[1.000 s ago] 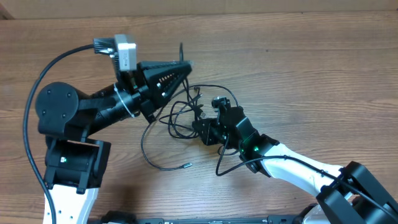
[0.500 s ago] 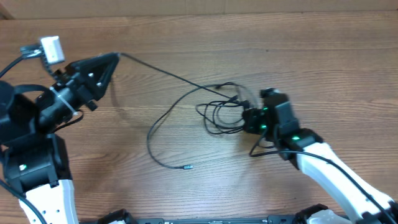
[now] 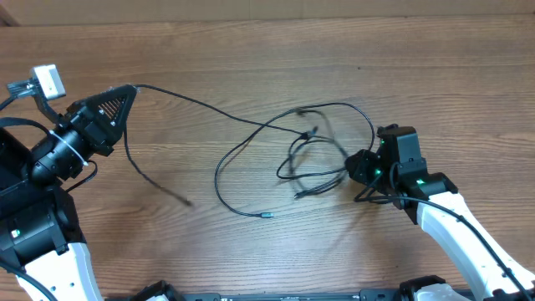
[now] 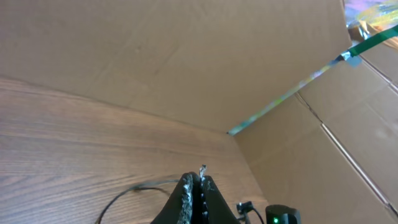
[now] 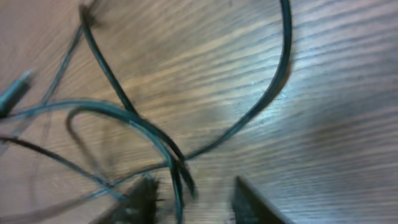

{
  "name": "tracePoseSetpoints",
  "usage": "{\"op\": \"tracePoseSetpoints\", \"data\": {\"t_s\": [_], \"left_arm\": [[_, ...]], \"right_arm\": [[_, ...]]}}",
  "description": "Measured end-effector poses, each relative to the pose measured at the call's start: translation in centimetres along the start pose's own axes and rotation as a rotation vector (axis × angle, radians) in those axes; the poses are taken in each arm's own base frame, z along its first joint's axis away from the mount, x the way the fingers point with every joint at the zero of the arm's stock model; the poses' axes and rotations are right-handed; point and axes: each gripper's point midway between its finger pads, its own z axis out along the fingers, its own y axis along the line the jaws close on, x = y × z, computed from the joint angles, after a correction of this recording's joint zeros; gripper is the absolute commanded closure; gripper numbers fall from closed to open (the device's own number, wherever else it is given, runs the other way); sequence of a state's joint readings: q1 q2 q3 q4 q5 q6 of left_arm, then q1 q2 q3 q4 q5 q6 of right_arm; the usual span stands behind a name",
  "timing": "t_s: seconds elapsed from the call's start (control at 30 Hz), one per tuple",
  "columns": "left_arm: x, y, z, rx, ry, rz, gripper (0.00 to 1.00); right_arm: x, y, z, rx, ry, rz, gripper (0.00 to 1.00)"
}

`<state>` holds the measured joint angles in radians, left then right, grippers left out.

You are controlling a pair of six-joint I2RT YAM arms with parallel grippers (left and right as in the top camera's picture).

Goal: Untangle cables

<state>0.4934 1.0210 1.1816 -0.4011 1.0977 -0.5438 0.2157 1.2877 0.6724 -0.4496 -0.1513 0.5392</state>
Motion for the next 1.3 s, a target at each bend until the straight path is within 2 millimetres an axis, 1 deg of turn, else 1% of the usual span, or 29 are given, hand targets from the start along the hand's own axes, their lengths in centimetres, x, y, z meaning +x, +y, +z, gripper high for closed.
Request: {"op": "tracePoseSetpoints", "data": {"t_s": [0.07, 0.17, 0.27, 0.37, 0.4, 0.47, 0.53, 0.6, 0.67, 0.7, 0.77, 0.83, 0.9, 1.0, 1.07, 1.13, 1.17, 1.23, 1.3], "left_arm": [[0.0, 0.1, 0.0, -0.005, -0.002, -0.001, 0.96], [0.3, 0.3, 0.0, -0.015, 0.006, -0.023, 0.96], [1.0, 0.7, -0.1, -0.029, 0.026, -0.067, 0.96], [1.4, 0.8, 0.0, -0.033, 0.039, -0.091, 0.96], [1.4, 0.8, 0.0, -0.031, 0.04, -0.091, 0.96], [1.6, 0.3, 0.1, -0.01, 0.051, -0.079, 0.96], [1.7, -0.8, 0.5, 0.04, 0.066, -0.036, 0.96], [1.7, -2.8, 0.9, 0.128, 0.086, 0.045, 0.96], [2.0, -4.8, 1.2, 0.214, 0.107, 0.117, 0.96], [2.2, -6.4, 1.3, 0.28, 0.122, 0.175, 0.96], [2.8, -8.6, 1.4, 0.376, 0.147, 0.254, 0.96], [3.3, -10.5, 1.3, 0.456, 0.166, 0.321, 0.96], [3.7, -11.7, 1.1, 0.506, 0.182, 0.351, 0.96], [3.8, -12.3, 0.9, 0.533, 0.192, 0.361, 0.96], [3.8, -12.4, 0.8, 0.535, 0.198, 0.345, 0.96], [3.8, -12.4, 0.8, 0.534, 0.203, 0.328, 0.96], [3.8, -12.4, 0.8, 0.533, 0.204, 0.322, 0.96], [3.6, -12.6, 0.7, 0.536, 0.2, 0.323, 0.96], [3.4, -13.0, 0.6, 0.546, 0.193, 0.342, 0.96]], "right_arm": [[0.2, -0.1, 0.0, 0.006, 0.01, 0.007, 0.42], [0.5, -0.2, 0.0, 0.007, 0.02, 0.01, 0.36], [0.9, 0.3, 0.0, -0.021, 0.042, 0.012, 0.33], [1.4, 1.4, -0.1, -0.085, 0.077, 0.009, 0.29], [1.5, 1.9, -0.2, -0.114, 0.086, 0.009, 0.27], [1.7, 3.8, -0.5, -0.213, 0.108, -0.001, 0.21], [1.7, 5.9, -1.0, -0.325, 0.123, -0.032, 0.17], [2.0, 8.4, -1.9, -0.453, 0.134, -0.111, 0.14], [2.9, 10.7, -2.7, -0.559, 0.146, -0.208, 0.11], [3.2, 11.4, -2.9, -0.587, 0.148, -0.245, 0.09], [4.1, 12.6, -3.2, -0.628, 0.146, -0.319, 0.05], [4.6, 13.5, -3.1, -0.627, 0.124, -0.382, 0.04], [4.4, 13.9, -2.7, -0.598, 0.074, -0.432, 0.03], [3.2, 14.8, -2.5, -0.568, -0.038, -0.496, 0.0], [2.0, 16.1, -2.9, -0.582, -0.128, -0.534, 0.0], [1.5, 17.7, -3.5, -0.615, -0.2, -0.575, 0.02], [1.6, 18.6, -3.6, -0.634, -0.226, -0.599, 0.04], [2.2, 19.7, -3.4, -0.654, -0.246, -0.63, 0.06], [3.1, 20.7, -2.4, -0.66, -0.253, -0.655, 0.07]]}}
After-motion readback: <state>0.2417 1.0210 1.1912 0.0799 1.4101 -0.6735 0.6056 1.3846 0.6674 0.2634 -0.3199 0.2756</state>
